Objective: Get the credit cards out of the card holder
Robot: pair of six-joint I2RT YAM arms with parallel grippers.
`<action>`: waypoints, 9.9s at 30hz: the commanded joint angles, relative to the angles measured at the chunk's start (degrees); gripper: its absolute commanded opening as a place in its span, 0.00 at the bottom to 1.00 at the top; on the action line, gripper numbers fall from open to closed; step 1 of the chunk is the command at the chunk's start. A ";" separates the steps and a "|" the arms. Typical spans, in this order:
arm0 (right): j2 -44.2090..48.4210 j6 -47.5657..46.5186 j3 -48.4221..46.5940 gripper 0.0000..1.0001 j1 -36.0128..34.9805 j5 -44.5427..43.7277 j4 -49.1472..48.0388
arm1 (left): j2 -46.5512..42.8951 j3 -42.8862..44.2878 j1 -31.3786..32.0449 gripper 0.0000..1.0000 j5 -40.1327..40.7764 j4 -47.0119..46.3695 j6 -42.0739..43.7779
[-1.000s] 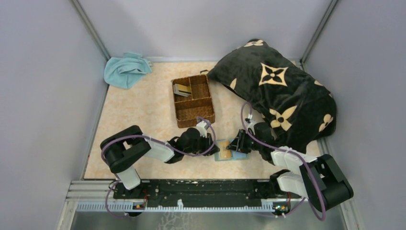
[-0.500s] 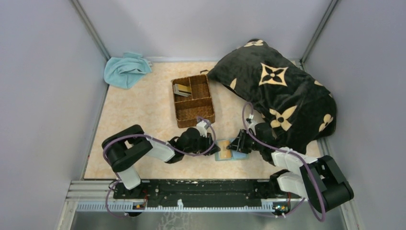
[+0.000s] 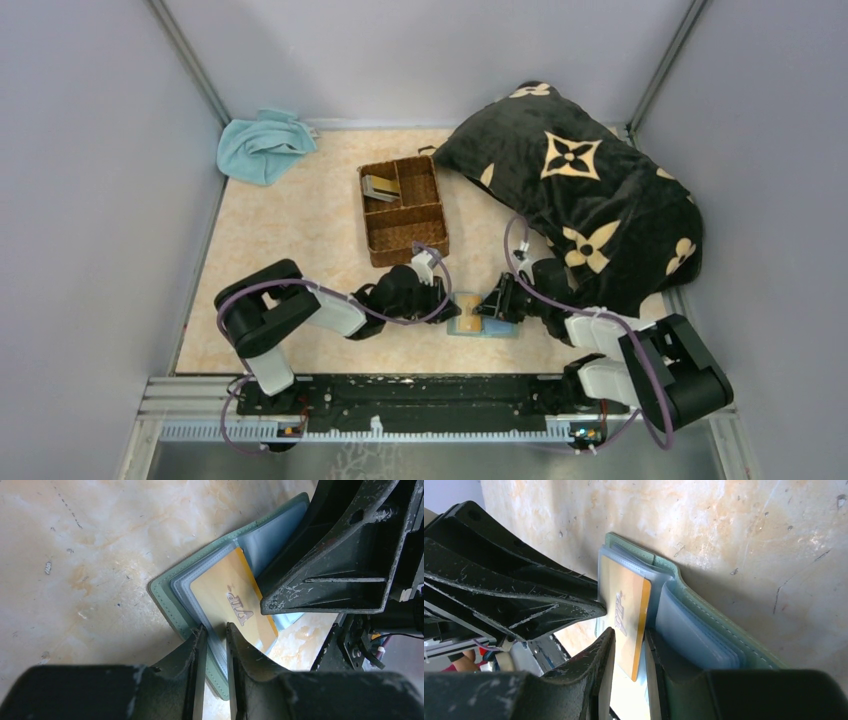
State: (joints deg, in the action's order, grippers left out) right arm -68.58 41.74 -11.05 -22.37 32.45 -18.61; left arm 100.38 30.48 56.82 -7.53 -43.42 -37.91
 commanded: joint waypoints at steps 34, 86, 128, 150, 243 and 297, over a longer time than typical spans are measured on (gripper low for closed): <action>3.04 -1.74 -6.90 0.25 -2.51 2.20 -2.98 | 3.32 2.34 1.42 0.25 -0.68 10.01 0.56; 10.01 -6.15 -7.24 0.00 -3.91 -14.27 14.70 | -9.54 -0.78 -3.75 0.21 3.46 21.78 0.89; 3.59 0.40 0.83 0.41 -7.84 -8.08 -6.04 | -8.98 1.78 -6.06 0.21 -11.24 19.34 3.94; -4.77 3.80 -0.03 0.41 -9.45 -4.65 -16.54 | -8.89 -1.90 -6.10 0.20 -8.38 19.39 3.63; -5.49 6.90 3.12 0.29 -12.63 -0.35 -20.19 | -7.68 0.73 -7.50 0.19 -7.07 23.10 5.22; -18.98 13.17 -3.00 0.22 -9.22 4.98 -32.61 | -8.42 0.81 -8.74 0.22 -7.11 24.71 5.30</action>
State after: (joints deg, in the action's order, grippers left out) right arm -87.72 55.59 -12.43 -29.54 36.69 -47.75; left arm 90.11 31.48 47.83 -15.70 -19.44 -33.39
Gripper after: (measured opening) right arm 0.221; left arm 0.225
